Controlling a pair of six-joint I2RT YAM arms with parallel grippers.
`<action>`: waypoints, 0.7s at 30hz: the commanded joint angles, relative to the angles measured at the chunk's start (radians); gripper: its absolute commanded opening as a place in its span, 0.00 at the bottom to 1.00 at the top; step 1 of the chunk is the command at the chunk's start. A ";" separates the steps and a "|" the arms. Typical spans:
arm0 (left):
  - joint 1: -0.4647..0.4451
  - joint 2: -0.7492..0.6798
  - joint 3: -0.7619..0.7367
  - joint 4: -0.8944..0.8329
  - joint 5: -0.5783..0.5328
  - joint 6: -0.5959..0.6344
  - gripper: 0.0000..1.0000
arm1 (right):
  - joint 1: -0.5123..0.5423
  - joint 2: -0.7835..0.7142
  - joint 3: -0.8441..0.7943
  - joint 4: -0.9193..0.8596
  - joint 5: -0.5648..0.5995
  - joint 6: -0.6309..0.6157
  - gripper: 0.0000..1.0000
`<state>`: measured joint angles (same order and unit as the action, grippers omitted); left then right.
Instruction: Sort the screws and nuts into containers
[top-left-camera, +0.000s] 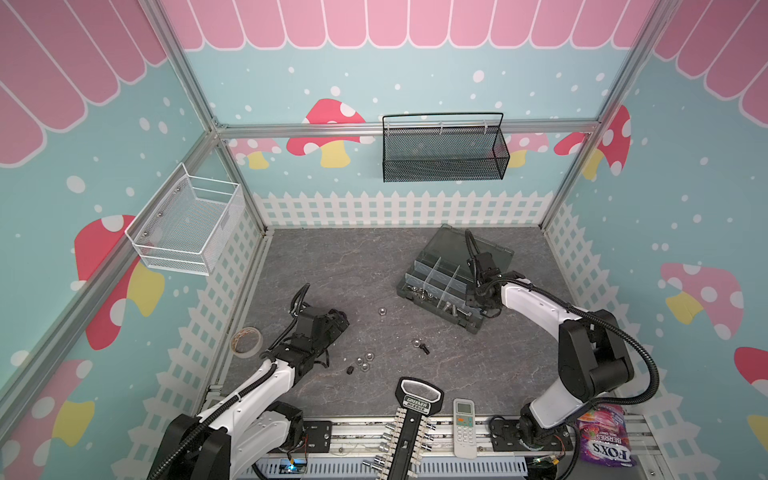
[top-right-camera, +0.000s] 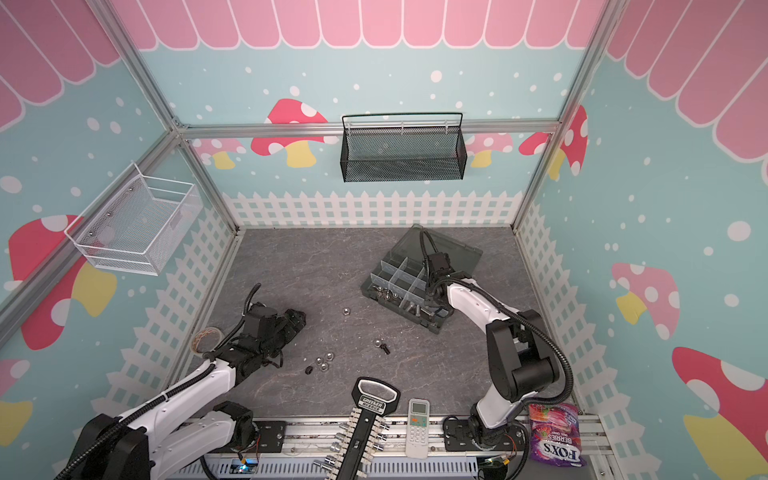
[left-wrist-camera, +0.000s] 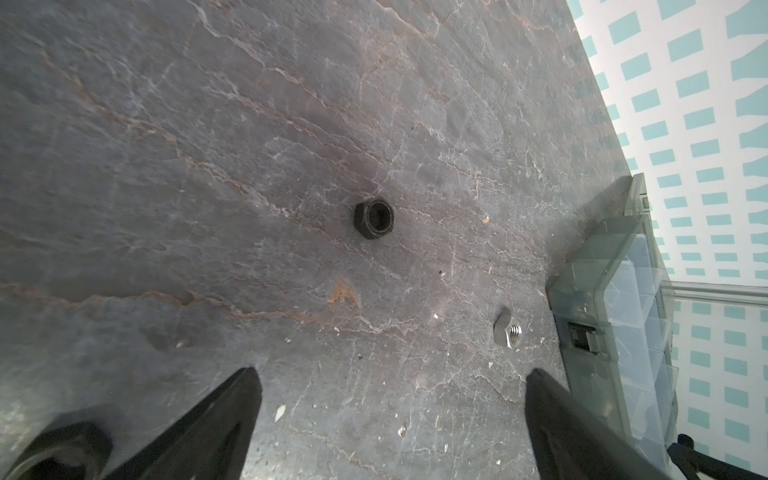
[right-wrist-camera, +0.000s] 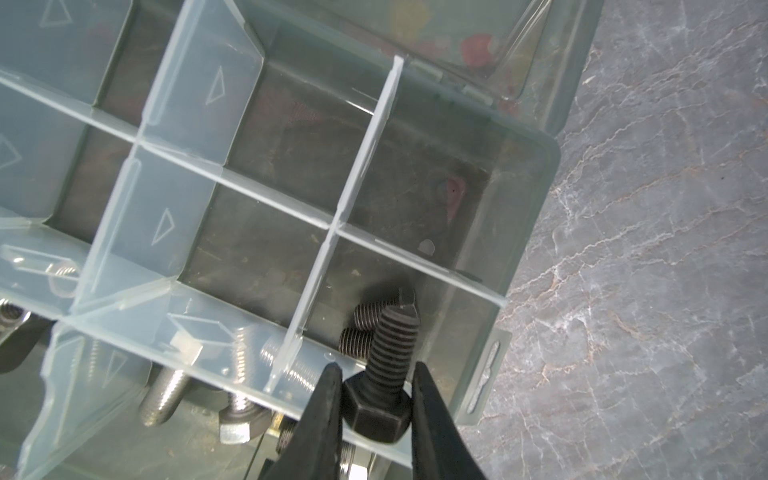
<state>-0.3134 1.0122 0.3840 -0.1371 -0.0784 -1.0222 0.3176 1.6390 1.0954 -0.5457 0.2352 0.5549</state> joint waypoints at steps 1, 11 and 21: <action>0.010 -0.003 -0.005 -0.010 -0.023 -0.022 1.00 | -0.011 0.022 0.030 0.015 0.006 -0.019 0.26; 0.010 0.006 0.005 -0.013 -0.021 -0.021 1.00 | -0.018 -0.001 0.040 0.018 -0.025 -0.031 0.47; 0.009 0.013 0.010 -0.021 -0.029 -0.025 1.00 | -0.004 -0.107 -0.005 0.021 -0.082 -0.043 0.49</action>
<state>-0.3088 1.0176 0.3840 -0.1417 -0.0792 -1.0225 0.3073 1.5810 1.1107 -0.5232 0.1791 0.5236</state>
